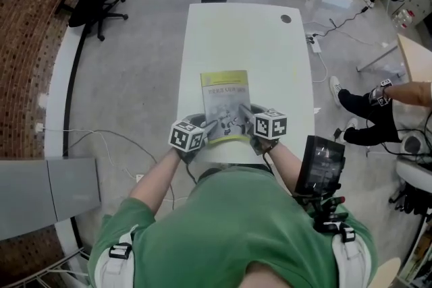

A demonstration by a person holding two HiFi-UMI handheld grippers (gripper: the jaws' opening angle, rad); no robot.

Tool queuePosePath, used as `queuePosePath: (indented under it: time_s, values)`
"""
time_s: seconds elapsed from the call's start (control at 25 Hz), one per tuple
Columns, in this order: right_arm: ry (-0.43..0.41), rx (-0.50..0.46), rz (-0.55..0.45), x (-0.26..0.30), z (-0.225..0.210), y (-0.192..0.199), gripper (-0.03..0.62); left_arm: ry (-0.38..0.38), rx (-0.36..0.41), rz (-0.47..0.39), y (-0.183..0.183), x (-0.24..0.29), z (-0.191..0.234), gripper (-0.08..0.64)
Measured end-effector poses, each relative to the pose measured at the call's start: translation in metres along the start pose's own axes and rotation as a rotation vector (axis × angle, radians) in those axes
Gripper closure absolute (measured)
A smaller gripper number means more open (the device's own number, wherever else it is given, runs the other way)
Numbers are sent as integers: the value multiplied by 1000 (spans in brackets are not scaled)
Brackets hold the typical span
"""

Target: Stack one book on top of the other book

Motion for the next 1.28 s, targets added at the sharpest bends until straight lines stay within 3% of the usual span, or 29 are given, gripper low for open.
queuePosePath:
  time_s: [0.48, 1.28]
  values:
    - [44, 13, 74, 19, -12, 4, 518, -7, -51, 82, 6, 14, 13, 382]
    - [78, 28, 145, 37, -20, 8, 511, 1, -89, 147, 14, 24, 27, 370]
Point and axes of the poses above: the fingertips, and each gripper's own axes: x forward along the fingers, z to its left, y out of its underside, the point moved 4 cm from there along -x, backward along the fingers, and after that the axes turned 1 degree about y, right-handed, at the moved point
